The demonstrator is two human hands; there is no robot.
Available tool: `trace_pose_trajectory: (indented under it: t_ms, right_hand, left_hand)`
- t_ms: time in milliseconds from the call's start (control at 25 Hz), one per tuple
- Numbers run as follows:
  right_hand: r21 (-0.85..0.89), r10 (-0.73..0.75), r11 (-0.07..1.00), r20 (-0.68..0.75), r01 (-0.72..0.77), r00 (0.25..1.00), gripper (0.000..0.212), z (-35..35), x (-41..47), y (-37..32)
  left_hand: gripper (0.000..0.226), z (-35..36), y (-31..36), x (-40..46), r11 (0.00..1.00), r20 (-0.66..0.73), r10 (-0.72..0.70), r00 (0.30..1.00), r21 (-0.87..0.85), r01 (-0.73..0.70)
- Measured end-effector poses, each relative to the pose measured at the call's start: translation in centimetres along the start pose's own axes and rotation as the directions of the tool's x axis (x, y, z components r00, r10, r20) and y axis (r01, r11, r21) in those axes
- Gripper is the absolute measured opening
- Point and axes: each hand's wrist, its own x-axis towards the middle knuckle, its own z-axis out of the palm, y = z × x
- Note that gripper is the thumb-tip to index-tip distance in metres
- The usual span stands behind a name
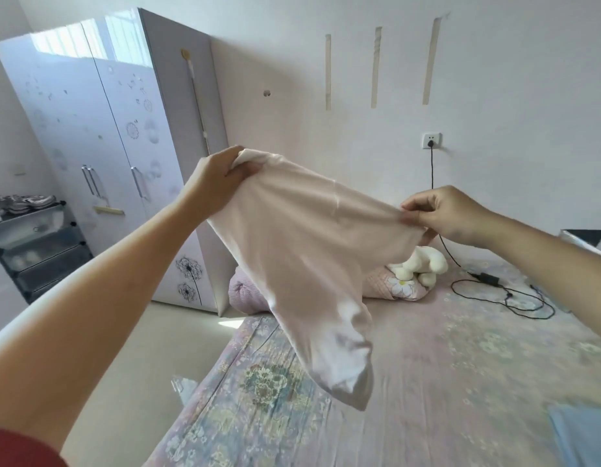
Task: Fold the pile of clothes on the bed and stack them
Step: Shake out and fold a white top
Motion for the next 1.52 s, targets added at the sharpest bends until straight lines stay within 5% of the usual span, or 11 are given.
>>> trace_pose_trajectory:
  t_ms: [320, 520, 600, 720, 840, 960, 1080, 1240, 1360, 1440, 1520]
  right_hand:
    - [-0.069, 0.320, 0.945, -0.016, -0.320, 0.947, 0.006, 10.3, 5.6, 13.5]
    - [-0.027, 0.416, 0.905, -0.154, -0.424, 0.896, 0.005, 16.3, 9.2, 21.7]
    - [0.011, 0.465, 0.883, -0.156, -0.469, 0.871, 0.007, 18.9, 9.2, 25.2]
    - [-0.178, 0.449, 0.867, -0.125, -0.465, 0.885, 0.007, 23.7, 6.7, 31.9]
    - [-0.310, 0.383, 0.866, -0.092, -0.392, 0.919, 0.016, 29.9, 0.5, 39.2]
    - [-0.406, 0.424, 0.833, 0.031, -0.376, 0.905, 0.019, 37.4, -8.6, 46.7]
    - [-0.483, 0.467, 0.805, 0.154, -0.346, 0.871, 0.028, 42.6, -18.1, 51.3]
    - [-0.635, 0.508, 0.716, 0.187, -0.291, 0.841, 0.019, 44.5, -26.3, 54.9]
    - [-0.681, 0.558, 0.699, 0.328, -0.219, 0.763, 0.056, 44.2, -28.1, 56.2]
    - [-0.591, 0.539, 0.733, 0.201, -0.337, 0.818, 0.026, 44.9, -27.4, 55.5]
    - [-0.475, 0.388, 0.821, 0.059, -0.316, 0.920, 0.021, 46.0, -26.5, 53.4]
  left_hand:
    - [0.022, 14.0, -12.9, -2.4, 0.990, 0.298, -0.131, 0.946, -0.014, 0.142]
    - [0.023, 22.8, -19.7, -2.6, 0.982, 0.310, -0.137, 0.941, -0.084, 0.171]
    - [0.024, 25.9, -21.7, -5.1, 0.988, 0.310, -0.071, 0.948, -0.111, 0.110]
    - [0.034, 30.8, -25.1, -13.0, 0.993, 0.379, 0.109, 0.919, -0.082, -0.084]
    - [0.030, 35.9, -28.1, -25.2, 0.915, 0.502, 0.390, 0.772, -0.123, -0.383]
    - [0.036, 40.7, -29.8, -40.8, 0.828, 0.587, 0.526, 0.615, -0.190, -0.527]
    - [0.036, 43.2, -28.8, -54.8, 0.824, 0.670, 0.498, 0.550, -0.170, -0.540]
    - [0.031, 44.0, -26.7, -65.4, 0.854, 0.673, 0.424, 0.606, -0.073, -0.516]
    - [0.036, 43.6, -25.7, -67.7, 0.883, 0.776, 0.315, 0.547, -0.028, -0.469]
    - [0.049, 43.4, -25.0, -67.4, 0.916, 0.850, 0.244, 0.467, -0.044, -0.398]
    - [0.053, 43.4, -24.1, -66.5, 0.965, 0.857, 0.171, 0.485, -0.046, -0.259]
